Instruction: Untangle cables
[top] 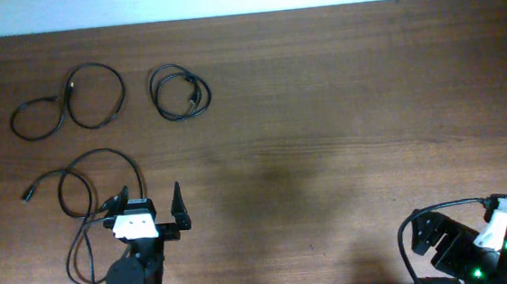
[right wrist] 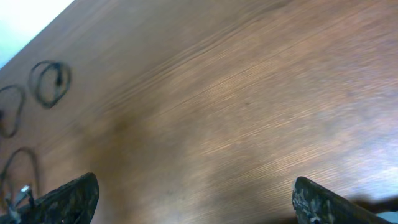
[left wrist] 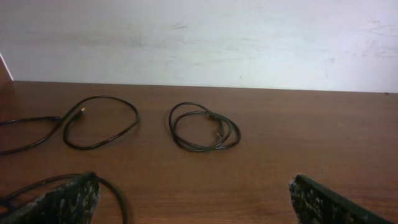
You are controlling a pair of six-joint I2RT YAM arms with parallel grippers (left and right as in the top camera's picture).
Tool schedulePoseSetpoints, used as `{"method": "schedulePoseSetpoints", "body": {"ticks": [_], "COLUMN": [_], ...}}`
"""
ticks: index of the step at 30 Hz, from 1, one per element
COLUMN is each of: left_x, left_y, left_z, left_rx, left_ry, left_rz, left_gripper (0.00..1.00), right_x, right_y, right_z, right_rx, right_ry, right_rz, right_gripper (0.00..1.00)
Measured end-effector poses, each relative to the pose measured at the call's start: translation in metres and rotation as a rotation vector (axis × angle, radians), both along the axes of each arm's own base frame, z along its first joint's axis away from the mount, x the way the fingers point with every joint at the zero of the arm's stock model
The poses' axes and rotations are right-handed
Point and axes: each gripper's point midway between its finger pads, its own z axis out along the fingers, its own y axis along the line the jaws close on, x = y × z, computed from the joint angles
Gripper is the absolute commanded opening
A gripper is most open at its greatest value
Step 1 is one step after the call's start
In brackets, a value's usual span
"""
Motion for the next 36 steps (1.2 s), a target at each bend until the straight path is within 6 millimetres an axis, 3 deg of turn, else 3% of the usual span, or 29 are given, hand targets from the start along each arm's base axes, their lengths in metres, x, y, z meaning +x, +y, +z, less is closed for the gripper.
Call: {"method": "schedulePoseSetpoints", "body": {"ticks": [2, 5, 8, 12, 13, 20, 36], "left_x": [0.0, 0.0, 0.0, 0.0, 0.0, 0.0, 0.0], "left_y": [0.0, 0.0, 0.0, 0.0, 0.0, 0.0, 0.0], "left_z": [0.0, 0.0, 0.0, 0.001, 0.0, 0.001, 0.001], "left_rx": [0.0, 0.0, 0.0, 0.0, 0.0, 0.0, 0.0], "left_ry": [0.0, 0.001, 0.001, -0.001, -0.001, -0.001, -0.001], "left_rz": [0.0, 0.0, 0.0, 0.0, 0.0, 0.0, 0.0], "left_gripper": [0.99, 0.99, 0.99, 0.99, 0.99, 0.99, 0.99], "right_x": [0.002, 0.034, 0.078, 0.113, 0.116, 0.121, 0.122], "right_y": [-0.011, -0.007, 0.001, 0.006, 0.007, 0.008, 0.008], "right_z": [0.0, 0.011, -0.016, -0.065, -0.078, -0.069, -0.072], "right_rx": [-0.047, -0.09, -0.136, -0.157, -0.178, -0.37, -0.374], "right_ry": [-0.019, -0.301, -0.604, -0.695, -0.684, -0.78, -0.774], "right_rz": [-0.041, 0.012, 0.076, 0.114, 0.129, 0.217, 0.221], "right_gripper": [0.99, 0.99, 0.98, 0.99, 0.99, 0.99, 0.99]}}
